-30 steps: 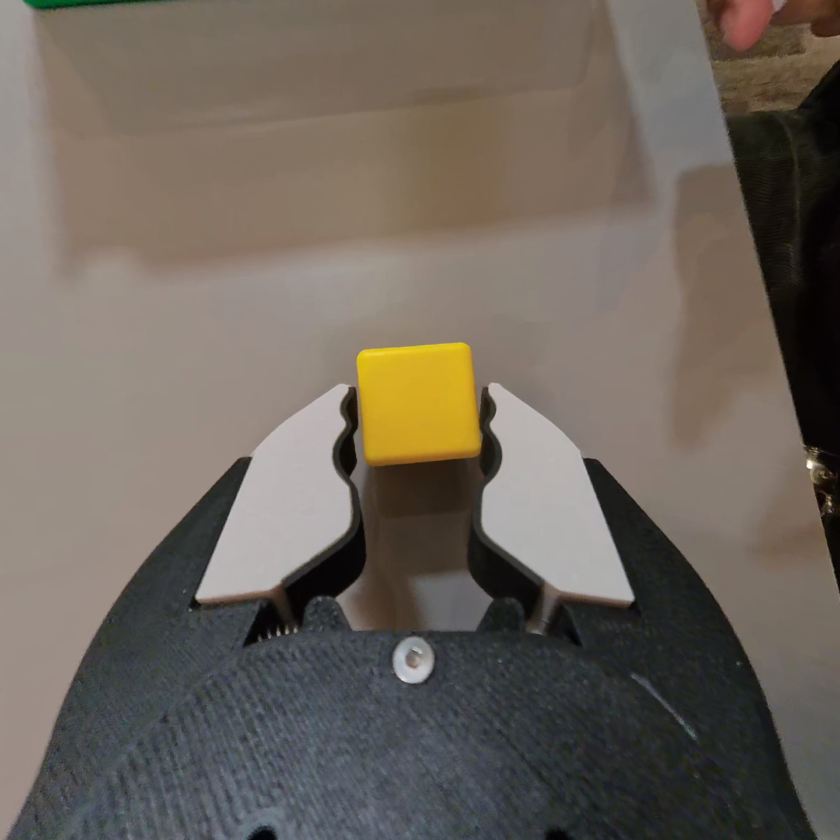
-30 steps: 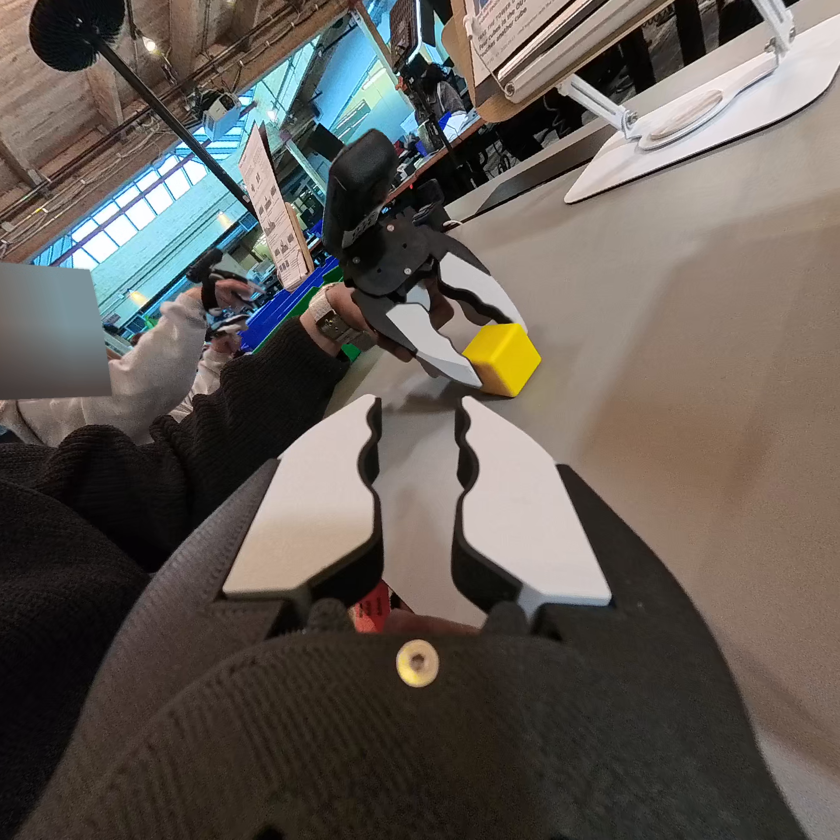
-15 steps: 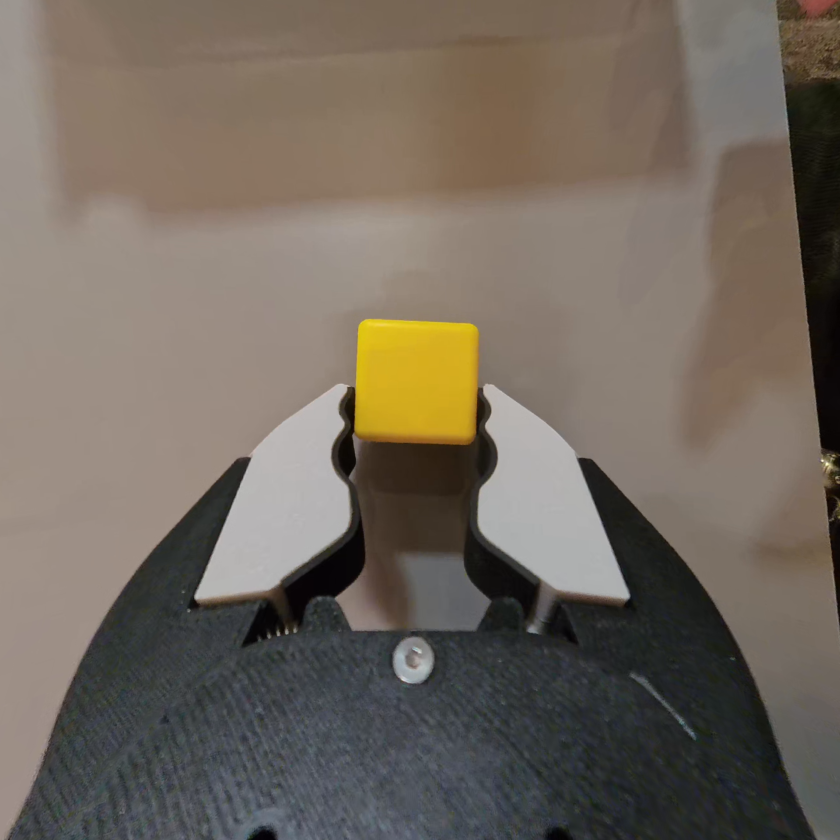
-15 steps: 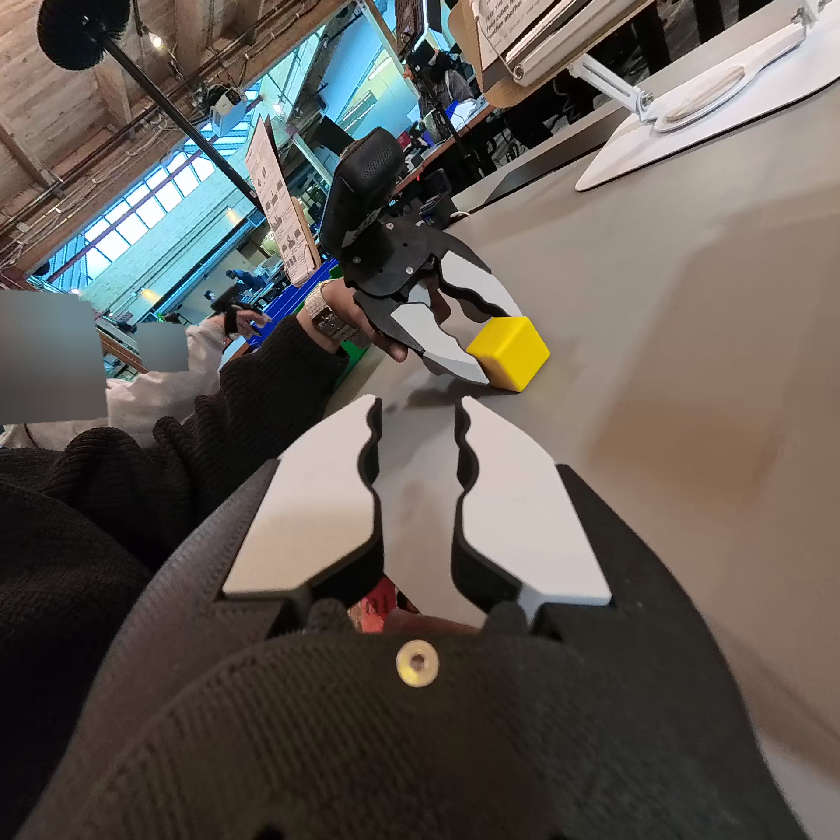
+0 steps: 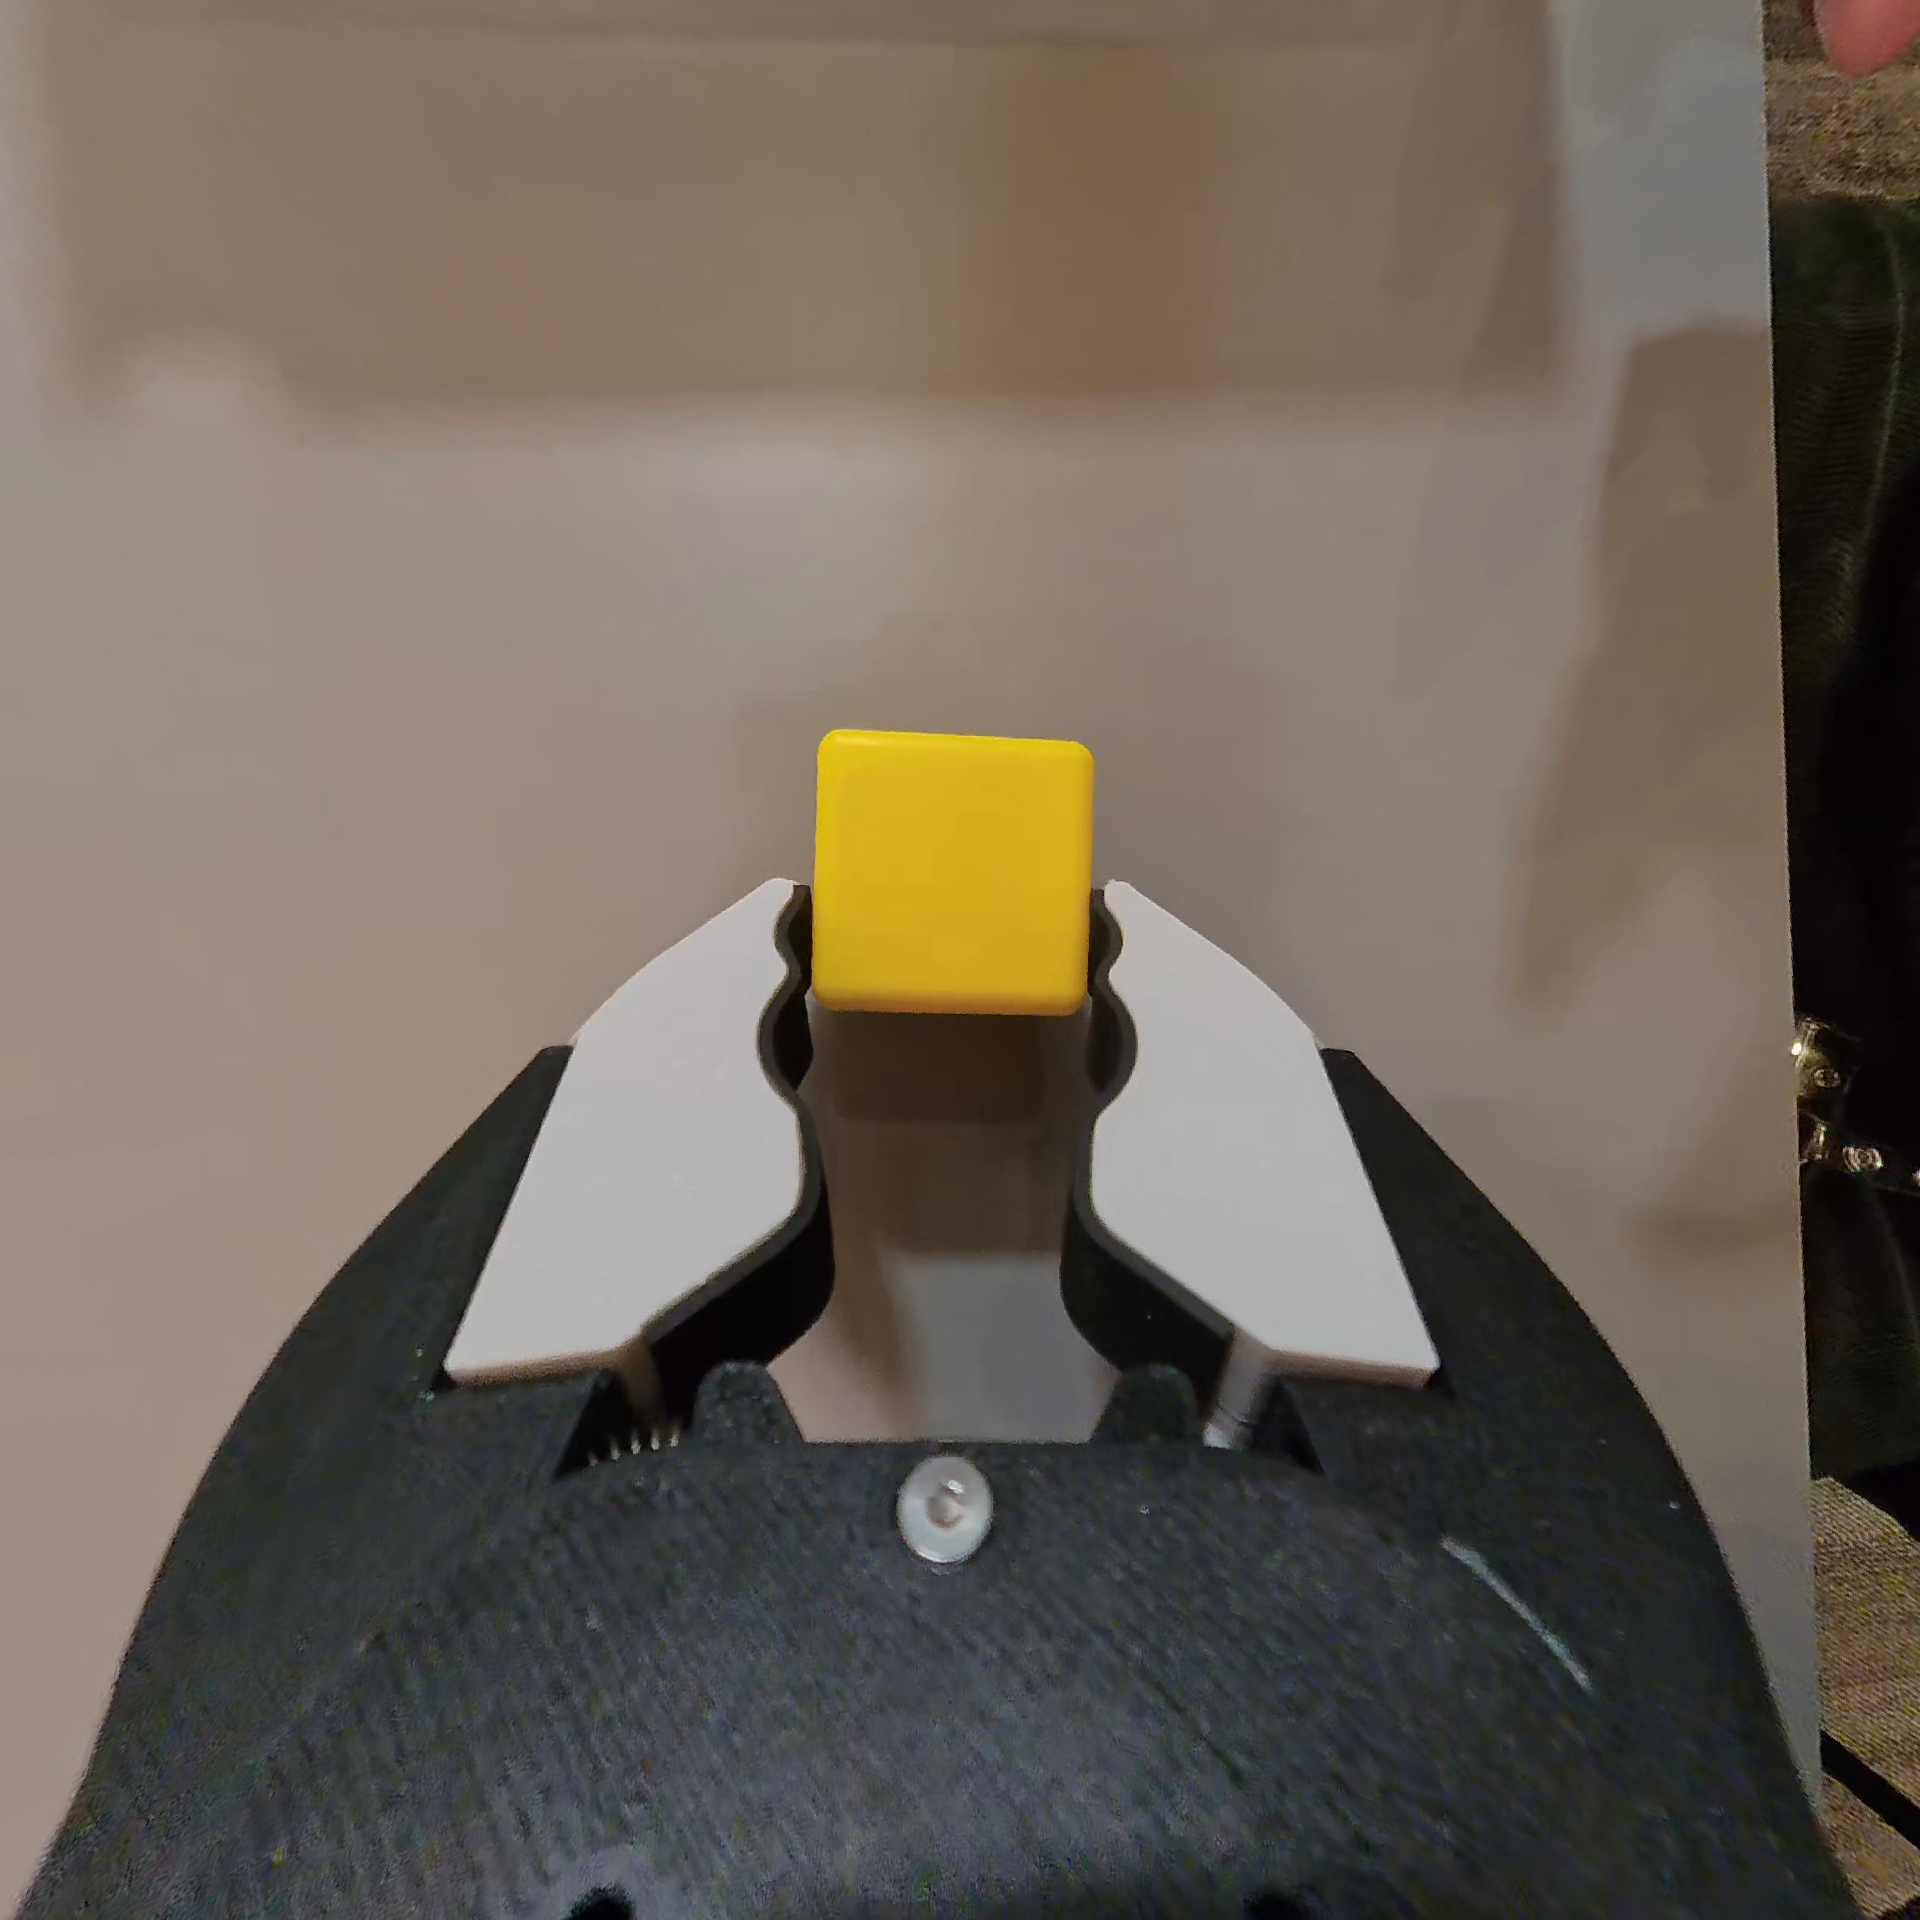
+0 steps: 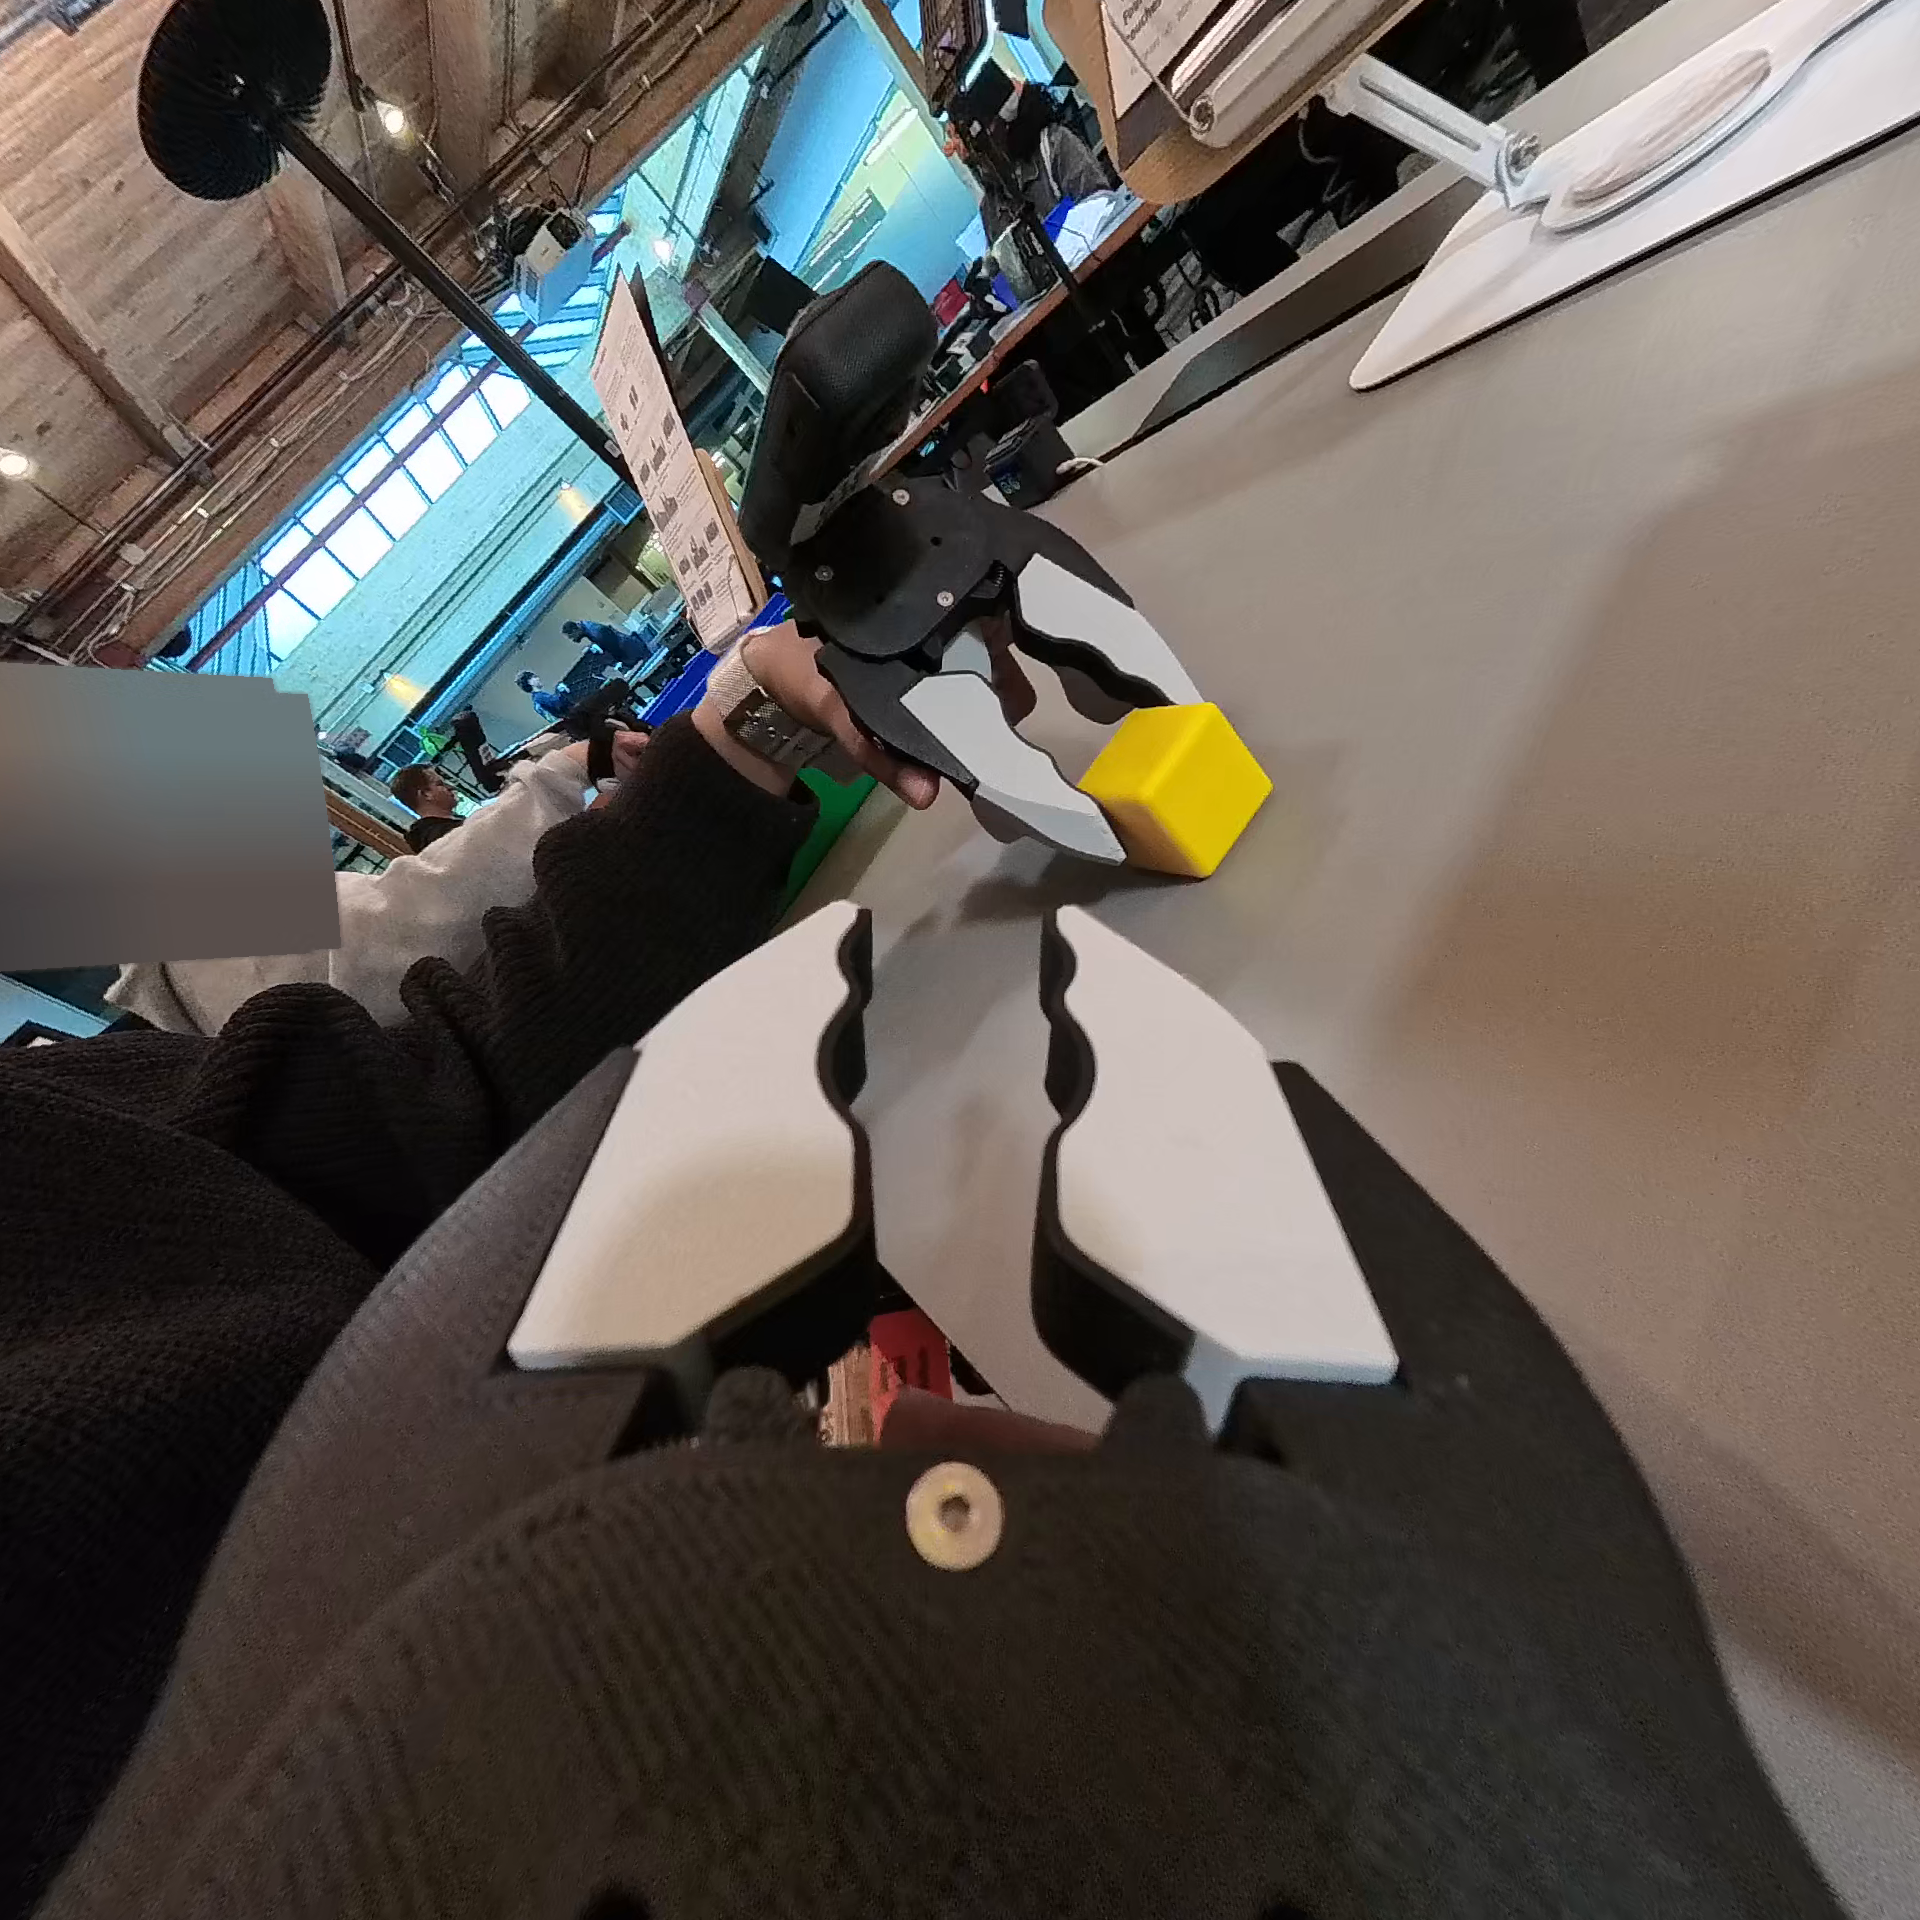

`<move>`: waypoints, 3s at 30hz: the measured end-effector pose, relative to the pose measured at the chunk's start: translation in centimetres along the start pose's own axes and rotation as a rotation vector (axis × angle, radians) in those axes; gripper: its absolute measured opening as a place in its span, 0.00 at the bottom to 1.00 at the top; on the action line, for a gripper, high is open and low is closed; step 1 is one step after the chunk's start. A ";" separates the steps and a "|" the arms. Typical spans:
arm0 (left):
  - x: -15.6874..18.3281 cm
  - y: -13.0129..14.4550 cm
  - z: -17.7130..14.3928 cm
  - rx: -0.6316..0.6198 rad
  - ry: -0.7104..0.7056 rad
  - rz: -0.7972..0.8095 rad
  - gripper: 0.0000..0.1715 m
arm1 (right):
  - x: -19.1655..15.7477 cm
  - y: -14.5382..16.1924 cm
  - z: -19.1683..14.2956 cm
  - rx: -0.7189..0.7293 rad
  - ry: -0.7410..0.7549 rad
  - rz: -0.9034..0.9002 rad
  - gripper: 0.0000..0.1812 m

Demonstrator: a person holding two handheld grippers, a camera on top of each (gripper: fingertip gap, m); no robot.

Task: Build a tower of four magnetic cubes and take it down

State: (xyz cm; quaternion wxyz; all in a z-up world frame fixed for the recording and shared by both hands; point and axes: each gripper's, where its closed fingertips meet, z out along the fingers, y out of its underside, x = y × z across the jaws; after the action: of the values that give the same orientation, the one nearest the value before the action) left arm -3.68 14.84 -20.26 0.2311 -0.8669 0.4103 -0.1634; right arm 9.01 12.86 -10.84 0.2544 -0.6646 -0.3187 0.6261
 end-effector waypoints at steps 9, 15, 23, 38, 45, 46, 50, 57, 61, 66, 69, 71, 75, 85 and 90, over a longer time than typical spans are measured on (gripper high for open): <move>-0.1 -0.2 -0.6 0.014 -0.009 -0.019 0.31 | -0.1 0.1 0.0 -0.005 -0.014 0.021 0.17; 0.0 0.0 -0.7 0.003 0.001 -0.034 0.31 | -0.2 0.1 0.1 -0.009 -0.019 0.026 0.17; 0.2 0.4 -0.9 -0.012 0.017 -0.050 0.30 | -0.3 0.4 0.2 -0.022 -0.034 0.042 0.17; 0.3 0.7 -1.4 -0.015 0.027 -0.063 0.29 | -0.5 0.7 0.3 -0.041 -0.048 0.052 0.18; 0.1 0.8 -1.8 -0.013 0.019 -0.066 0.29 | -0.6 0.8 0.3 -0.042 -0.050 0.052 0.18; 0.1 0.8 -1.9 -0.015 0.014 -0.067 0.29 | -0.5 0.8 0.3 -0.042 -0.050 0.052 0.18; -0.9 1.6 -3.0 -0.047 -0.054 -0.074 0.28 | -0.5 0.9 0.3 -0.049 -0.044 0.050 0.18; -2.1 1.1 -7.1 0.047 -0.145 -0.098 0.27 | -0.4 1.8 0.5 -0.099 -0.027 0.021 0.18; -4.1 0.1 -9.6 0.112 -0.314 -0.076 0.26 | -0.6 1.9 0.7 -0.098 -0.037 0.025 0.18; -7.2 -1.8 -13.4 0.224 -0.631 -0.023 0.23 | -0.7 2.0 0.9 -0.106 -0.038 0.017 0.18; -7.3 -2.4 -15.1 0.292 -0.686 -0.054 0.25 | -1.0 2.2 1.2 -0.116 -0.044 0.005 0.18; -7.3 -2.5 -16.4 0.338 -0.720 -0.081 0.26 | -1.2 2.3 1.5 -0.127 -0.051 -0.005 0.18; -7.8 -1.4 -19.8 0.399 -0.872 -0.148 0.35 | -1.8 2.7 2.3 -0.149 -0.074 -0.023 0.18; -5.5 4.0 -28.9 0.551 -1.134 -0.370 0.40 | -3.4 3.9 5.3 -0.227 -0.153 -0.062 0.18; -2.8 7.5 -35.3 0.778 -1.243 -0.636 0.39 | -4.2 4.5 6.7 -0.267 -0.188 -0.073 0.18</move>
State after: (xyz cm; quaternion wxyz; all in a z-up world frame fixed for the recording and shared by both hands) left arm -26.78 3.45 5.10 0.6457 -0.7321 -0.1467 0.1603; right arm 2.75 6.34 -11.97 0.1555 -0.6189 -0.4452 0.6282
